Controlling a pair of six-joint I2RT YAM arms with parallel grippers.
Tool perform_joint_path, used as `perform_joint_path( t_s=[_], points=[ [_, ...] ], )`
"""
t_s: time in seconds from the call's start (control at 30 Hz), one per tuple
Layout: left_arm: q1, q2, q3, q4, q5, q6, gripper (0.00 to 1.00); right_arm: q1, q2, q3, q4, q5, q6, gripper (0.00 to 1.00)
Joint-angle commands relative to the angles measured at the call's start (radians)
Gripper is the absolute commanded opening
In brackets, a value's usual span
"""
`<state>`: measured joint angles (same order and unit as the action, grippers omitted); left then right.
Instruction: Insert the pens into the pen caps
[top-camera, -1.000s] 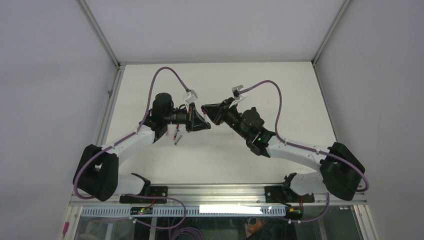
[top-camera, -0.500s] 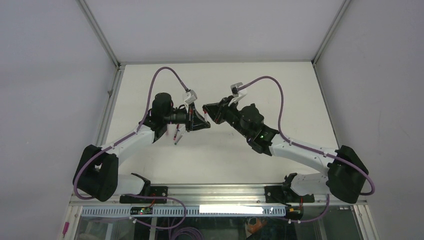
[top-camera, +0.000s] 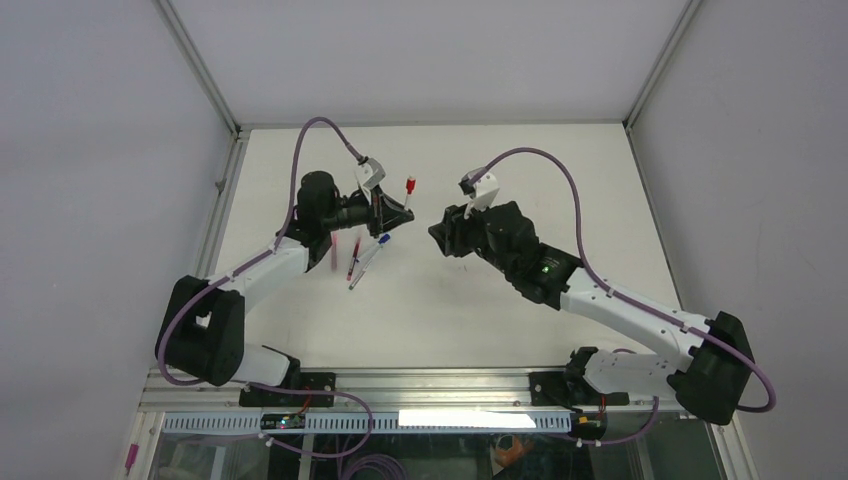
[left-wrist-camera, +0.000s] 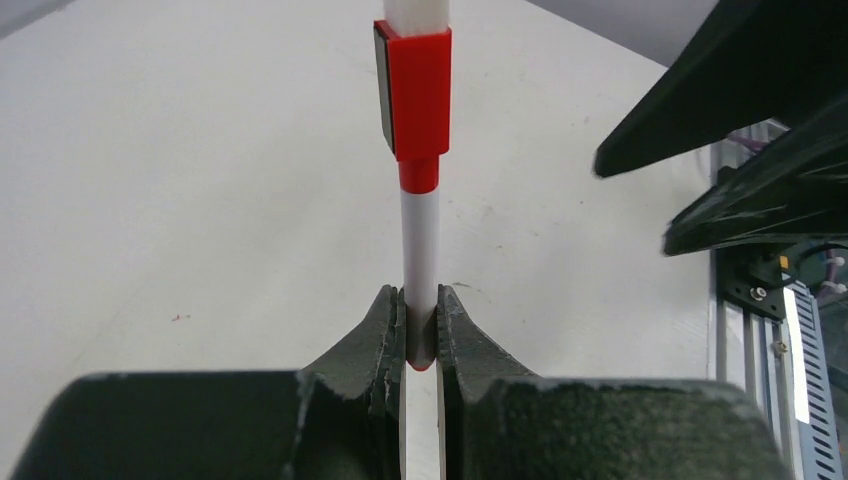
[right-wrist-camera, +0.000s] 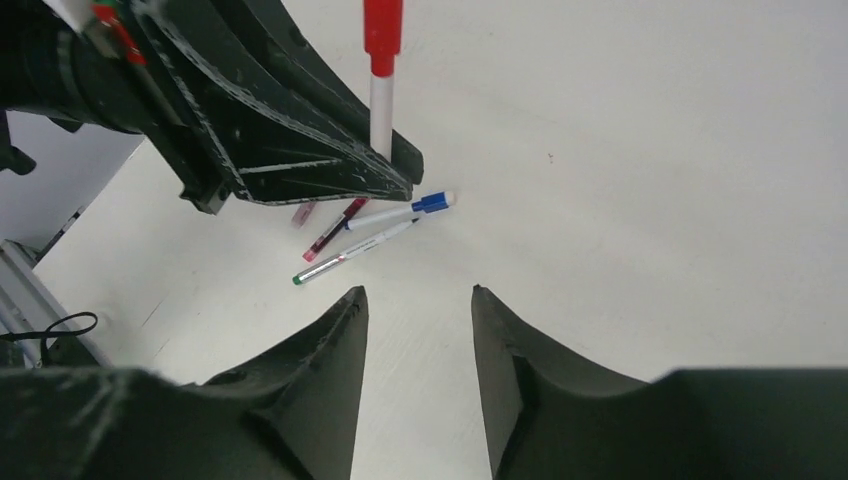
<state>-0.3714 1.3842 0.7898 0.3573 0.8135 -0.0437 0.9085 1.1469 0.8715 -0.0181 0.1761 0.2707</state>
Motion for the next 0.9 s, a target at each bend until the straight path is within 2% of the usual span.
perform_joint_path(
  t_s=[0.0,0.1,0.27,0.53,0.7,0.87],
  points=[
    [-0.003,0.041,-0.033,0.072,-0.096,0.003,0.0,-0.028,-0.091,0.054,0.007,0.046,-0.065,0.48],
    [-0.004,0.049,-0.043,0.019,-0.18,-0.042,0.0,-0.067,-0.118,0.015,-0.005,0.05,-0.056,0.51],
    [-0.018,0.076,-0.02,-0.177,-0.387,-0.113,0.0,-0.119,-0.146,-0.073,-0.024,0.028,-0.015,0.52],
    [-0.096,-0.008,-0.052,-0.374,-0.722,-0.126,0.0,-0.177,-0.088,-0.107,-0.016,-0.043,-0.001,0.52],
    [-0.133,-0.03,-0.075,-0.445,-0.806,-0.135,0.0,-0.183,-0.03,-0.087,-0.016,-0.066,0.005,0.52],
    [-0.163,-0.019,-0.077,-0.469,-0.809,-0.159,0.0,-0.183,-0.014,-0.084,-0.021,-0.061,0.032,0.52]
  ],
)
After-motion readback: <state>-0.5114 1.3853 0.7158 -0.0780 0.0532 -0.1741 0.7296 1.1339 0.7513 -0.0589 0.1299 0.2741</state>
